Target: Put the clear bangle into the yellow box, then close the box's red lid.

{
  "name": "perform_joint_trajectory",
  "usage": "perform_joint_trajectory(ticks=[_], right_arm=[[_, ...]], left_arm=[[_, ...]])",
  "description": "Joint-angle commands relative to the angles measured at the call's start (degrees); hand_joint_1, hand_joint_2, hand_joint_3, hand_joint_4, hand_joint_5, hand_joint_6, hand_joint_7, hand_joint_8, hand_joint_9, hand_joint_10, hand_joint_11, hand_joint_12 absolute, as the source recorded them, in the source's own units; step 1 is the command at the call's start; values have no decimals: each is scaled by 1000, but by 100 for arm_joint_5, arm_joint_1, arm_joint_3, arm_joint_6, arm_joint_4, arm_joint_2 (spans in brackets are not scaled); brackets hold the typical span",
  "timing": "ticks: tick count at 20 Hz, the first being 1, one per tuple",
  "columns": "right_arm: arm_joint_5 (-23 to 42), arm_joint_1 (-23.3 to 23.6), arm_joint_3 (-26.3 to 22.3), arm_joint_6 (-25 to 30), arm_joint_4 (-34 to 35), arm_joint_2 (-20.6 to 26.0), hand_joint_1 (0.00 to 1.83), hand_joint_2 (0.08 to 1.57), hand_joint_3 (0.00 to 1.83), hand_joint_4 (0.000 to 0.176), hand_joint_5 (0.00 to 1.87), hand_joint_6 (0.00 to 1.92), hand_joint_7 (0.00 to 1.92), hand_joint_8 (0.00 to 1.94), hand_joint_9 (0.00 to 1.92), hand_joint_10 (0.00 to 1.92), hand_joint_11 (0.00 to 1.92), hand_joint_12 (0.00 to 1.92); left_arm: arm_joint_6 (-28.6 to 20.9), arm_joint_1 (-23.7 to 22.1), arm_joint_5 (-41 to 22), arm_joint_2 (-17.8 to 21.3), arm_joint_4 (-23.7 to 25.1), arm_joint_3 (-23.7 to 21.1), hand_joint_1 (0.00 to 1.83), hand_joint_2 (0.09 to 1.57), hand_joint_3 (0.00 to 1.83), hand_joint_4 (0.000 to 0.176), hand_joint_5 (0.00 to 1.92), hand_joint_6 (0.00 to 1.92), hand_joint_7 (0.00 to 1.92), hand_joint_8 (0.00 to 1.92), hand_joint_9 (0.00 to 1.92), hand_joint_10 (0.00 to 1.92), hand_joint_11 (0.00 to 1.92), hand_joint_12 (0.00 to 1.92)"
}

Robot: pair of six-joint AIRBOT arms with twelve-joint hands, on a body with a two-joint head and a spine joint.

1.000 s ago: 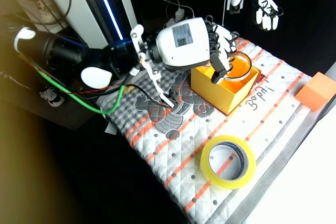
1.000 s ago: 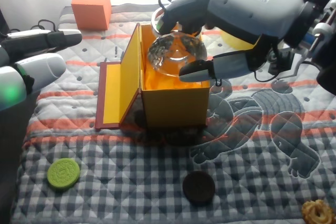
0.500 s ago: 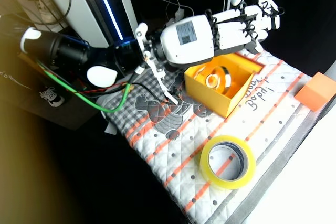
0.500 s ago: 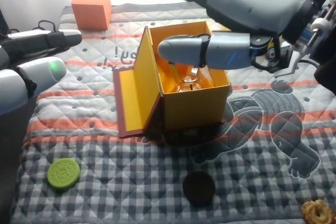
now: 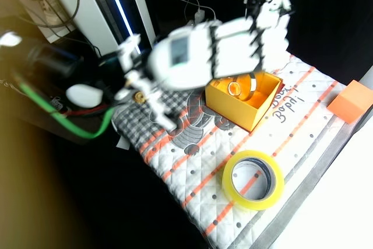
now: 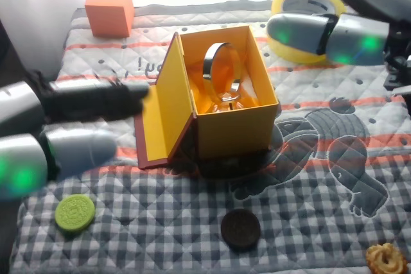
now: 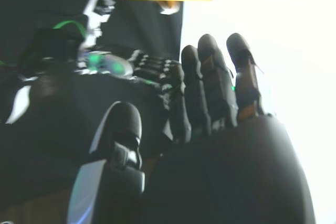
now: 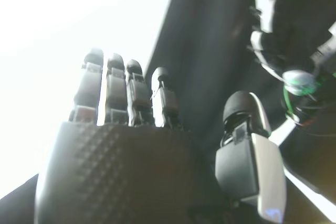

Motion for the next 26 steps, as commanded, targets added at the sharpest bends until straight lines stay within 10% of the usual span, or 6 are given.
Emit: perform_joint_trajectory(ticks=[1, 13, 26], right_arm=[[895, 70, -46, 24, -38, 3, 108, 1244, 0, 122, 89, 12, 111, 10, 94, 13, 14, 278], [997, 23, -147, -32, -42, 138, 176, 1296, 2, 88, 210, 3, 146, 0, 84, 0, 0, 244], [1035, -137, -196, -32, 82, 209, 235, 1325, 5, 79, 255, 4, 191, 14, 134, 13, 0, 371]], left_arm=[[-360, -39, -565, -9, 102, 37, 115, 1493, 13, 0, 280, 2, 367, 1, 361, 0, 22, 633], [-1618, -1347, 1322, -1049, 2358, 634, 36, 1571, 103, 0, 181, 2, 214, 1, 244, 1, 33, 516], [-1210, -1502, 1914, -1314, 1683, 1067, 0, 1566, 16, 0, 37, 3, 35, 2, 68, 0, 0, 299]])
